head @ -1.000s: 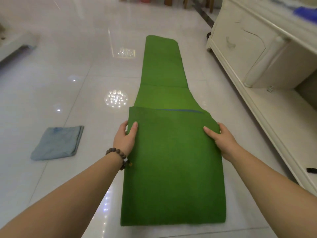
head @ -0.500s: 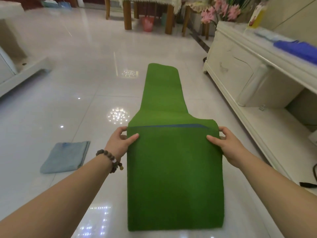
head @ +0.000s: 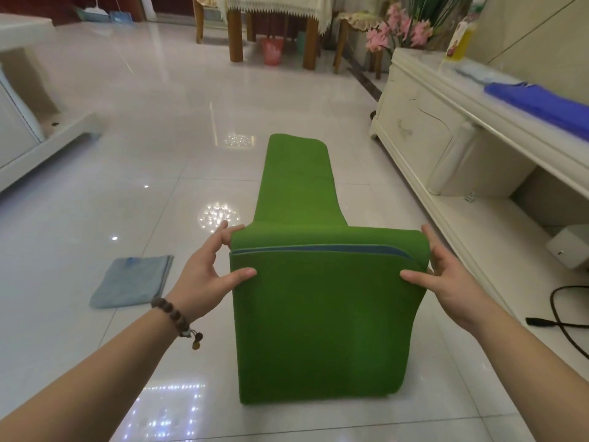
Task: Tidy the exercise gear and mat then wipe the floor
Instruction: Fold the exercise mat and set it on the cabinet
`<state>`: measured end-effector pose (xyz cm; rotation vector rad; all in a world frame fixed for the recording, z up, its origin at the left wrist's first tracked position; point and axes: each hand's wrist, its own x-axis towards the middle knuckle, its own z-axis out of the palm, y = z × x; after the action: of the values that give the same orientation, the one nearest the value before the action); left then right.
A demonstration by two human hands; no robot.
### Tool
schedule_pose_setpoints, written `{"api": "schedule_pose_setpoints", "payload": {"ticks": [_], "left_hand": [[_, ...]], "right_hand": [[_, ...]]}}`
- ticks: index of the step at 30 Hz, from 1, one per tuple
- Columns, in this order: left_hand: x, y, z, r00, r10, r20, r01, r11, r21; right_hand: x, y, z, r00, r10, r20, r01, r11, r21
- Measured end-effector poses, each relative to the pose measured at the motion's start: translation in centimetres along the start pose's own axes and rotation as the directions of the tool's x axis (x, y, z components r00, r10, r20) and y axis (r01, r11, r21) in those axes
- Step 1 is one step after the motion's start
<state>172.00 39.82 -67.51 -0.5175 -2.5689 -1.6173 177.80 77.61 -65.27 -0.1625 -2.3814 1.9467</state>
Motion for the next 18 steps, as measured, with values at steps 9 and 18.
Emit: {"api": "schedule_pose_setpoints", "payload": {"ticks": [9, 18], "left_hand": [[-2.8, 2.1, -0.8, 0.996, 0.086, -0.008, -0.086, 0.984, -0.154], [1.0, 1.4, -1.5, 1.000, -0.005, -0.002, 0.004, 0.996, -0.084]], "right_hand": [[-3.6, -0.6, 0.1, 0.993, -0.090, -0.077, 0.090, 0.996, 0.004], [-1.0, -0.7, 1.3, 0.992, -0.101, -0.075, 0.101, 0.995, -0.003]]}}
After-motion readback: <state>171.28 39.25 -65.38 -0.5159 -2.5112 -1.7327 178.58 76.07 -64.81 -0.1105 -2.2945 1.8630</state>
